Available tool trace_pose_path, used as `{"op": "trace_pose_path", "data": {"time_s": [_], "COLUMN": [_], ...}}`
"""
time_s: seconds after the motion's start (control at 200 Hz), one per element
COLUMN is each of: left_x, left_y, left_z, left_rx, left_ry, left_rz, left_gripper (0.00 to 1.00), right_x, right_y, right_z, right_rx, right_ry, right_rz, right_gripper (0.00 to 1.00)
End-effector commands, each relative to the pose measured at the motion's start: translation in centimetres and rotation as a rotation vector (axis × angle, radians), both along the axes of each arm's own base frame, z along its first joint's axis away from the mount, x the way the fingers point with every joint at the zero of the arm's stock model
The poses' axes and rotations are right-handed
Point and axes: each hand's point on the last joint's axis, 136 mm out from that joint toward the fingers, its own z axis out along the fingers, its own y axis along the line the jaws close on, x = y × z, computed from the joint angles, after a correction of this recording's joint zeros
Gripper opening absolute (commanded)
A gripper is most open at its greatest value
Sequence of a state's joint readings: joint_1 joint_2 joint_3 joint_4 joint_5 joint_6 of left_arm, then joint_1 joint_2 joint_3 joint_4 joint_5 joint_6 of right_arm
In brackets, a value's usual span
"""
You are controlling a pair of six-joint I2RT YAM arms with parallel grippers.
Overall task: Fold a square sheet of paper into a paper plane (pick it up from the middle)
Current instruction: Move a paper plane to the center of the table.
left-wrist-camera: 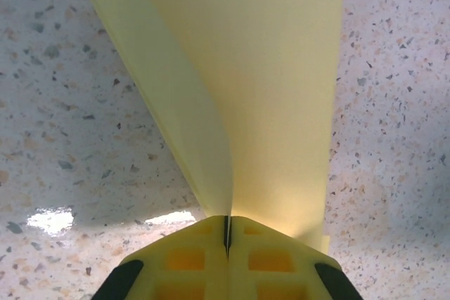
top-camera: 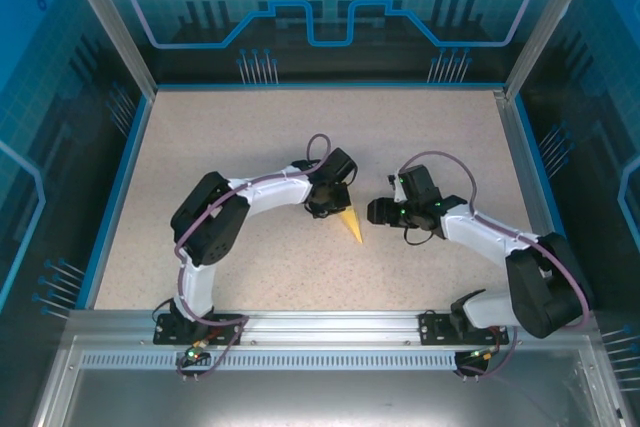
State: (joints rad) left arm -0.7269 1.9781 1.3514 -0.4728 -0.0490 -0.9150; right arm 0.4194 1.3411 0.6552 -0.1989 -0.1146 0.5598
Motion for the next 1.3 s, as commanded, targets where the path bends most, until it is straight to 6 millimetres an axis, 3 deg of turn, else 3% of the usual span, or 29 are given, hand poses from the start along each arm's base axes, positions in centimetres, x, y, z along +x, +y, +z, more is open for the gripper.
{"op": "trace_pose_path", "data": {"time_s": [0.0,0.185,0.435,0.665,0.955,1.296], "left_x": [0.7,1.1,1.8,2.7,2.7,2.4], "left_y": [-0.7,-2.4,-3.6,-4.0,-2.5,-1.1], "left_z": [3.2,6.1,6.2,3.2,-0.3,-1.9], "left_rx": [-0.066,-0.234,-0.473,-0.518,-0.472,-0.416], "left_ry": [-0.094,-0.201,-0.226,-0.184,-0.139,-0.123], "left_rz": [-0.034,-0.163,-0.249,-0.243,-0.207,-0.179], "left_gripper": [0.0,0.0,0.0,0.0,0.0,0.0], "right_x": [0.0,0.6,0.8,0.8,1.1,1.9], "right_y": [-1.6,-2.8,-2.1,-1.1,1.0,4.1], "right_z": [0.3,1.2,3.4,3.2,2.3,1.9], "right_rx": [-0.011,0.063,0.166,0.177,0.174,0.146], "right_ry": [0.0,-0.024,-0.064,-0.062,-0.032,-0.012], "right_rz": [-0.068,-0.16,-0.16,-0.119,-0.069,0.011], "right_gripper": [0.65,0.72,0.72,0.7,0.63,0.38]}}
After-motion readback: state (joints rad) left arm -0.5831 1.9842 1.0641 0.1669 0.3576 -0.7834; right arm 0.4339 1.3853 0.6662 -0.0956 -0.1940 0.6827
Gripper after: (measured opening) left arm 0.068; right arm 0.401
